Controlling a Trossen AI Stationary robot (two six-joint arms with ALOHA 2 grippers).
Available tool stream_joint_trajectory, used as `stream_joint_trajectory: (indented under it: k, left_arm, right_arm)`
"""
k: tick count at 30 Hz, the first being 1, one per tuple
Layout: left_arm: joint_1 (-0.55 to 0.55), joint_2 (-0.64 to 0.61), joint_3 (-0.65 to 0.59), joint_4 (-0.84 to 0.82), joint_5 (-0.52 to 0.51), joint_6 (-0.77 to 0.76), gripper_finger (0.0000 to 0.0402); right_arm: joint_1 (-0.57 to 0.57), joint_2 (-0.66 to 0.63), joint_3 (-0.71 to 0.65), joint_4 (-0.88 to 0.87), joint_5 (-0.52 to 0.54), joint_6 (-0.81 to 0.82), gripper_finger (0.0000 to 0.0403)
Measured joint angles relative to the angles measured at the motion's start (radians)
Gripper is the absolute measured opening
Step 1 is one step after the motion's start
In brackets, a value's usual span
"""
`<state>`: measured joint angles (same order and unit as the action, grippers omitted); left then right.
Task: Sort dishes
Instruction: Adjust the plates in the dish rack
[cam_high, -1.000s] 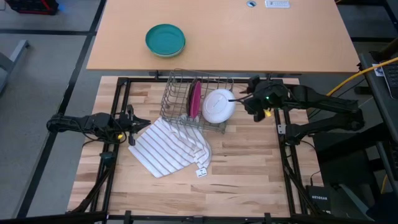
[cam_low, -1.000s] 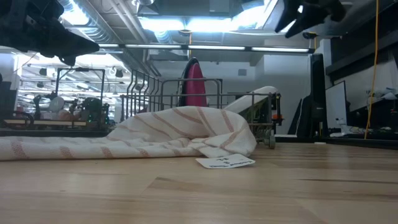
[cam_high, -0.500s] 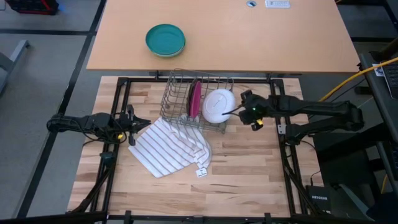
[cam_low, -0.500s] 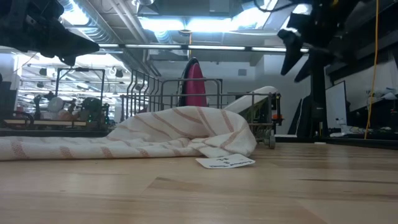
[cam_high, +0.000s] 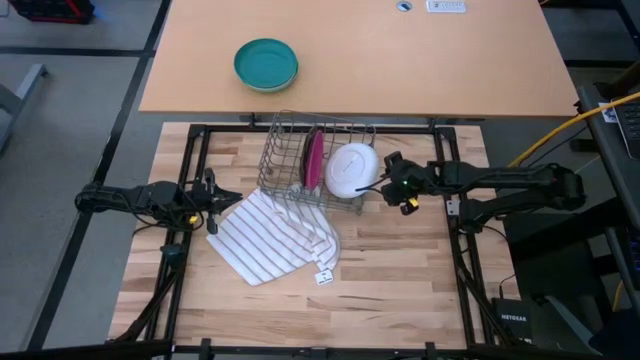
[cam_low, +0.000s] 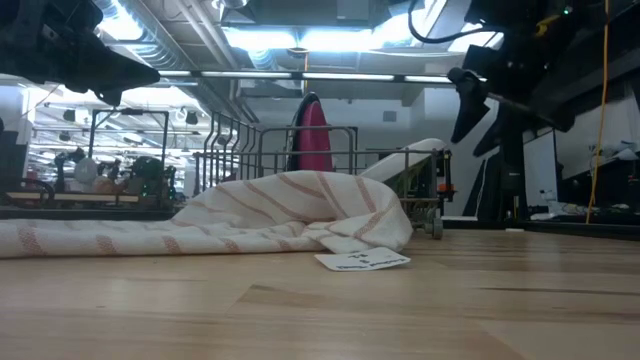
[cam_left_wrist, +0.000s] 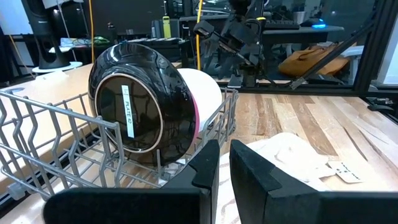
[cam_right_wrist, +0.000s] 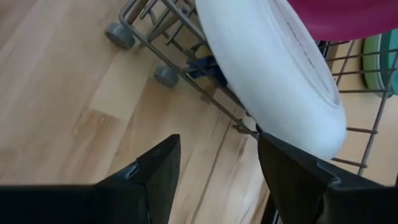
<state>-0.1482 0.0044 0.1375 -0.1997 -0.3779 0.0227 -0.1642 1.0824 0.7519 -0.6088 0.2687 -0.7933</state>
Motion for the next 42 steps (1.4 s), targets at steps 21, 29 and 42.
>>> stream_joint_trajectory:
  k: [21,29,42]
  left_arm:
    - [0.0,0.0,0.0,0.0,0.0,-0.001,0.003]
    - [0.0,0.0,0.0,-0.001,0.0,-0.022,0.003]
    - [0.0,0.0,0.0,-0.002,0.0,-0.016,0.003]
  right_arm:
    - [0.0,0.069,-0.015,0.041,0.0,0.031,0.0218]
    - [0.0,0.114,-0.015,0.181,0.011,-0.02,0.0218]
    - [0.0,0.14,-0.014,0.445,-0.018,-0.105,0.0218]
